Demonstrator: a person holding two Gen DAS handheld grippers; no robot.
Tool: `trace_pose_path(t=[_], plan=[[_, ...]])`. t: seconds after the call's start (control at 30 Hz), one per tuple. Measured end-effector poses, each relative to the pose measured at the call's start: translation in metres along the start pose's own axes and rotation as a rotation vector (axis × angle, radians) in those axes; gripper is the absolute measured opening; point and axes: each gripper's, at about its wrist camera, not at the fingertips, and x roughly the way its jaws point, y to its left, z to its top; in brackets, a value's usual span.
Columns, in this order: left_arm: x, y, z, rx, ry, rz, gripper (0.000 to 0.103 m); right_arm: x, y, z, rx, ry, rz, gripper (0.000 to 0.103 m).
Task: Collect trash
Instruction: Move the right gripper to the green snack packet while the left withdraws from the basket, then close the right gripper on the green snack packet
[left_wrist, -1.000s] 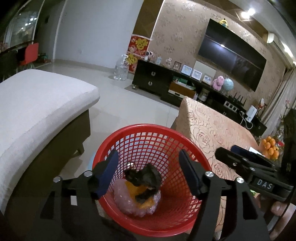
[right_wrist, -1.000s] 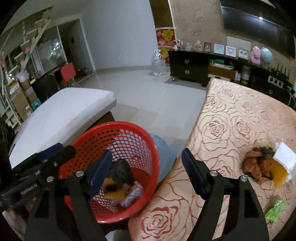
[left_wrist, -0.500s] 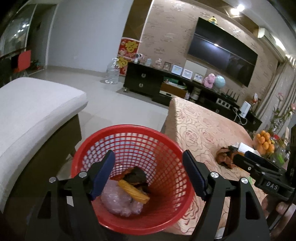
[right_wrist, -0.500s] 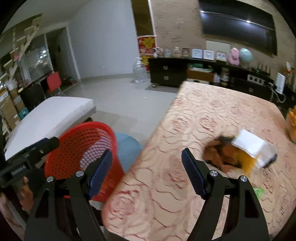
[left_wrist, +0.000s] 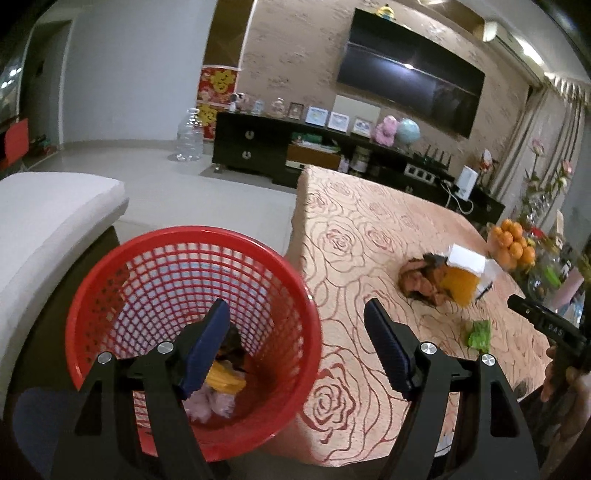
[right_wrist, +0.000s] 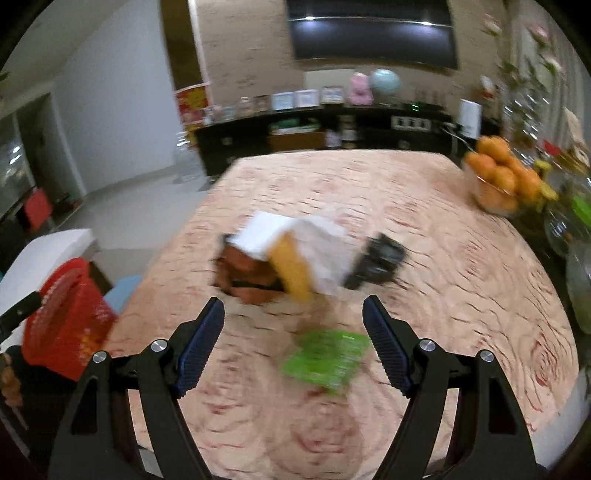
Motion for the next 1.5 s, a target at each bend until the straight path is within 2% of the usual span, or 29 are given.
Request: trace_pose_path(t=[0.17, 0.4, 0.6, 0.63, 0.77, 0.93, 1.1, 1.2, 1.3, 1.4, 1.5], plan=[[0.013, -0.01, -0.006, 0.02, 0.029, -0.01, 0.073, 0.018, -0.025, -0.014, 0.07, 0.047, 0.009, 0.075], [0.023, -0.022, -0.017, 0.062, 0.058, -0.019, 0.073, 0.048, -0.001, -0.026, 0.0, 0.127, 0.024, 0.078], [0.028, -0.022, -0.025, 0.076, 0.074, -0.02, 0.073, 0.07, 0.01, -0.033, -0.041, 0.169, -0.038, 0.077], [0.029, -0.022, -0.025, 0.075, 0.074, -0.021, 0.073, 0.072, 0.011, -0.033, -0.043, 0.171, -0.05, 0.077], [0.029, -0.019, -0.027, 0.062, 0.073, -0.024, 0.073, 0.075, 0.006, -0.034, -0.03, 0.179, -0.064, 0.059], [0.029, -0.02, -0.027, 0.066, 0.072, -0.031, 0.073, 0.072, 0.001, -0.033, -0.02, 0.171, -0.055, 0.046], [0.034, -0.035, -0.025, 0.099, 0.071, -0.04, 0.073, 0.066, -0.002, -0.032, -0.017, 0.165, -0.038, 0.04], [0.043, -0.05, -0.022, 0.126, 0.064, -0.022, 0.083, 0.065, -0.003, -0.033, -0.013, 0.17, -0.04, 0.039], [0.055, -0.065, -0.017, 0.138, 0.068, -0.003, 0.088, 0.064, -0.008, -0.032, 0.007, 0.175, -0.037, 0.037], [0.064, -0.069, -0.011, 0.113, 0.068, 0.01, 0.089, 0.061, -0.012, -0.03, 0.015, 0.168, -0.037, 0.036], [0.067, -0.069, -0.009, 0.141, 0.057, 0.024, 0.088, 0.061, -0.014, -0.031, 0.025, 0.171, -0.027, 0.036]])
